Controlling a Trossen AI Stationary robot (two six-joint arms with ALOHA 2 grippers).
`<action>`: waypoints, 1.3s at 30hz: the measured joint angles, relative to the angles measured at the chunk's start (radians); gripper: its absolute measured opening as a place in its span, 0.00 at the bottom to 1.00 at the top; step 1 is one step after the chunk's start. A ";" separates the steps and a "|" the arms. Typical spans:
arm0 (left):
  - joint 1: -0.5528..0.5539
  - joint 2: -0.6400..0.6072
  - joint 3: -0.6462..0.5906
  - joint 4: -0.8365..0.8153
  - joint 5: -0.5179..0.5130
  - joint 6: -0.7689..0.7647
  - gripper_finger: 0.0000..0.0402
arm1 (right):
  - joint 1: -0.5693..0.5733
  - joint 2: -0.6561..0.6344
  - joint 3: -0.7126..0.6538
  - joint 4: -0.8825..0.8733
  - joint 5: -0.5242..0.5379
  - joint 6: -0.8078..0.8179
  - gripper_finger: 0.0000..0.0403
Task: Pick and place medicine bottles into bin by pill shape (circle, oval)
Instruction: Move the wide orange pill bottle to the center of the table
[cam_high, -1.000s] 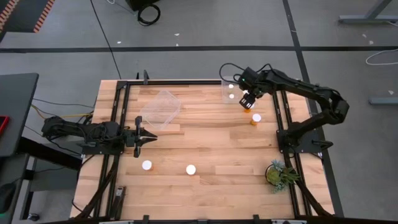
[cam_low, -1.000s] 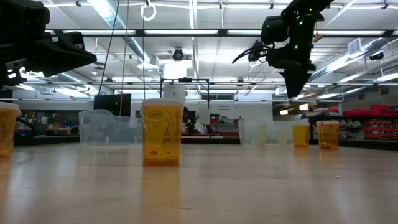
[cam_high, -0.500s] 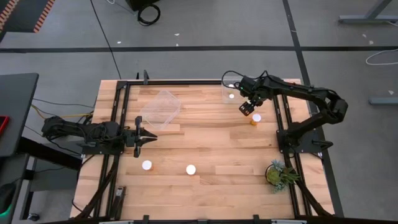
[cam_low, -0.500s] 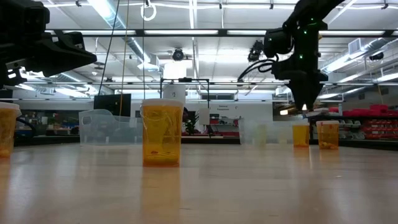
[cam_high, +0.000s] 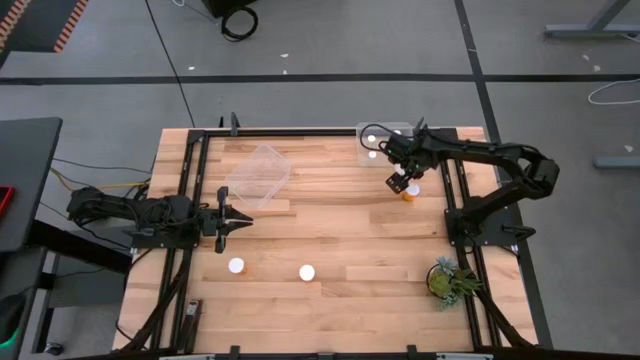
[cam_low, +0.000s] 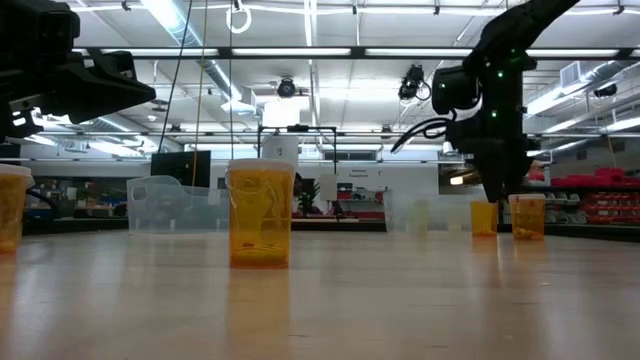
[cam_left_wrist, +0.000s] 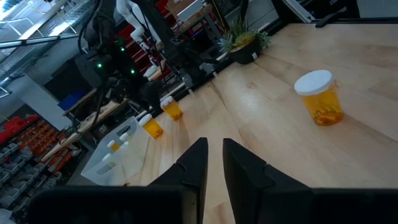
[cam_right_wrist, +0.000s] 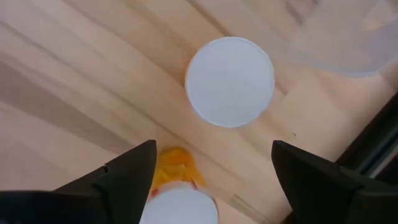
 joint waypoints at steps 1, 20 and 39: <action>0.000 0.000 0.000 0.000 0.000 0.000 0.14 | -0.003 0.000 -0.009 0.014 0.000 0.000 0.82; 0.000 0.000 0.000 0.000 0.000 0.000 0.14 | -0.072 0.000 -0.039 0.182 -0.018 -0.002 0.83; 0.000 0.000 0.000 0.000 0.000 0.000 0.13 | -0.071 0.000 -0.039 0.196 0.005 0.004 0.66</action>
